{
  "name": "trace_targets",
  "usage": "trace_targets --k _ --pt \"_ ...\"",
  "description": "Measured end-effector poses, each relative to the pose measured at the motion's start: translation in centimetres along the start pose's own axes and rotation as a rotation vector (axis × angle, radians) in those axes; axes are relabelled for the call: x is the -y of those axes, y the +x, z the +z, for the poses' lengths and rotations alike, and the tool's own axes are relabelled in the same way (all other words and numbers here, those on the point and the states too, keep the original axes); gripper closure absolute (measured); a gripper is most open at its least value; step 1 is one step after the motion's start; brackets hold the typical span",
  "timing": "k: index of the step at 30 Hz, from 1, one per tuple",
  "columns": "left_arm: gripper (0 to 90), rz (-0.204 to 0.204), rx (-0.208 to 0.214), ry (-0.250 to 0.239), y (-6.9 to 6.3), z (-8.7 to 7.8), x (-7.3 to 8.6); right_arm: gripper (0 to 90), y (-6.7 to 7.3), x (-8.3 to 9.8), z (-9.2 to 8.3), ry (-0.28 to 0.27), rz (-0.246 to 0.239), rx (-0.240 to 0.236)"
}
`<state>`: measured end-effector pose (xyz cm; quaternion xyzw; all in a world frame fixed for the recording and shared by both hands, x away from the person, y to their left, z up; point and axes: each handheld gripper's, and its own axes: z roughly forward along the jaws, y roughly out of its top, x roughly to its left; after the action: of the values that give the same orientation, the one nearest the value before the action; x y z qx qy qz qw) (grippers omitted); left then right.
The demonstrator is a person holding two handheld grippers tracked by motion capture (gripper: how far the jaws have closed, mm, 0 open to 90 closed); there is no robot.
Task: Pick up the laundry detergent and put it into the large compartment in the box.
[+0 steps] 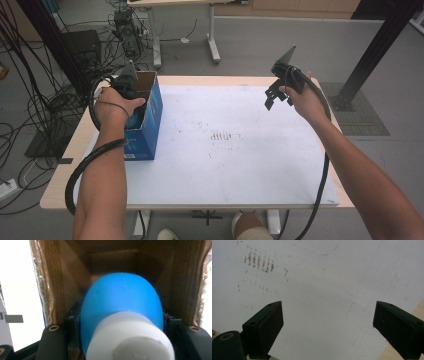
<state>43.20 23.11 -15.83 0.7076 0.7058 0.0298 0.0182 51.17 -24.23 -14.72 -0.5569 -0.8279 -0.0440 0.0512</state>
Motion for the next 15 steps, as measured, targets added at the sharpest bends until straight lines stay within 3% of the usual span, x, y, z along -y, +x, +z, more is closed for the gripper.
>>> trace_targets --k 15 --pt "37.3 -0.002 0.002 -0.003 0.05 -0.01 0.12 9.3 0.09 0.03 0.05 -0.002 -0.003 0.0"
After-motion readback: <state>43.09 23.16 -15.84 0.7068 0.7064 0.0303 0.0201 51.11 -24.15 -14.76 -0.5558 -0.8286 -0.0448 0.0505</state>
